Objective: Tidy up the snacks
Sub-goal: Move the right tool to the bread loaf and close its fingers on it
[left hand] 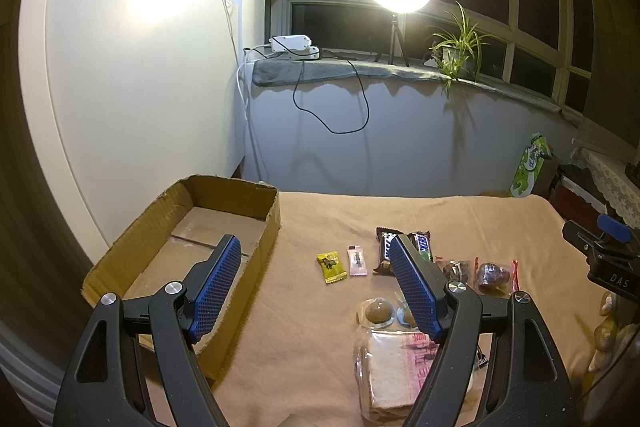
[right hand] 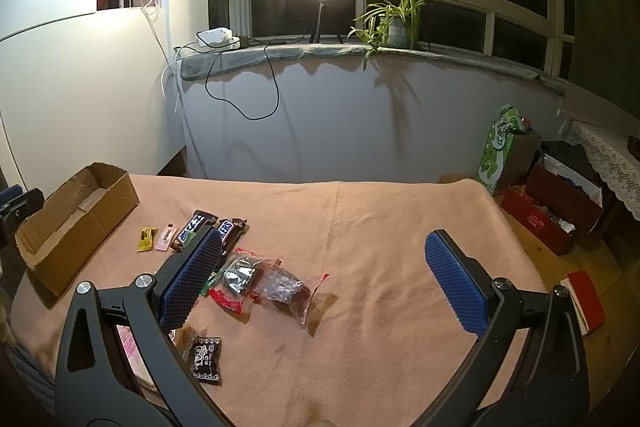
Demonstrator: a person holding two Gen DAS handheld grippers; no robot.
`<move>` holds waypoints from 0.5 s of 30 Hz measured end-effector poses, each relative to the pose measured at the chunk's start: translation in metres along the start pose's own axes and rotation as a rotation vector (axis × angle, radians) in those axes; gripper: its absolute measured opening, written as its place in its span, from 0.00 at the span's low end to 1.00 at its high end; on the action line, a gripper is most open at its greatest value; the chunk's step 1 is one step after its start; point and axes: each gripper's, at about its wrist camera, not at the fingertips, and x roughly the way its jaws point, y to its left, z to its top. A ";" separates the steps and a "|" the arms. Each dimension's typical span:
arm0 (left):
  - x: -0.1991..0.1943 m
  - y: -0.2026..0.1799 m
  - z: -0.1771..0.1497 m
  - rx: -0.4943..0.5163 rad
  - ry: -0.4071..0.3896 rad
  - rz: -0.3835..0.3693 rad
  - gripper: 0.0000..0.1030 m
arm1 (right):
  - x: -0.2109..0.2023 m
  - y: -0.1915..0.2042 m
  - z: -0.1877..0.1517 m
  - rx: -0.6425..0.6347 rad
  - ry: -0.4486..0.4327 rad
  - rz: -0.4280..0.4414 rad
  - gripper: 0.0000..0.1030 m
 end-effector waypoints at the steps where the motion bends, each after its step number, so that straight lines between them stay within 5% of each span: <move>1: 0.000 0.000 0.000 0.001 0.001 0.000 0.75 | 0.000 0.001 0.000 0.000 0.003 0.004 1.00; 9: 0.002 0.004 -0.002 -0.006 0.025 -0.019 0.75 | 0.003 0.003 -0.002 -0.009 0.033 0.059 1.00; 15: 0.011 0.012 -0.018 -0.020 0.113 -0.069 0.75 | 0.011 0.014 -0.009 -0.030 0.120 0.191 1.00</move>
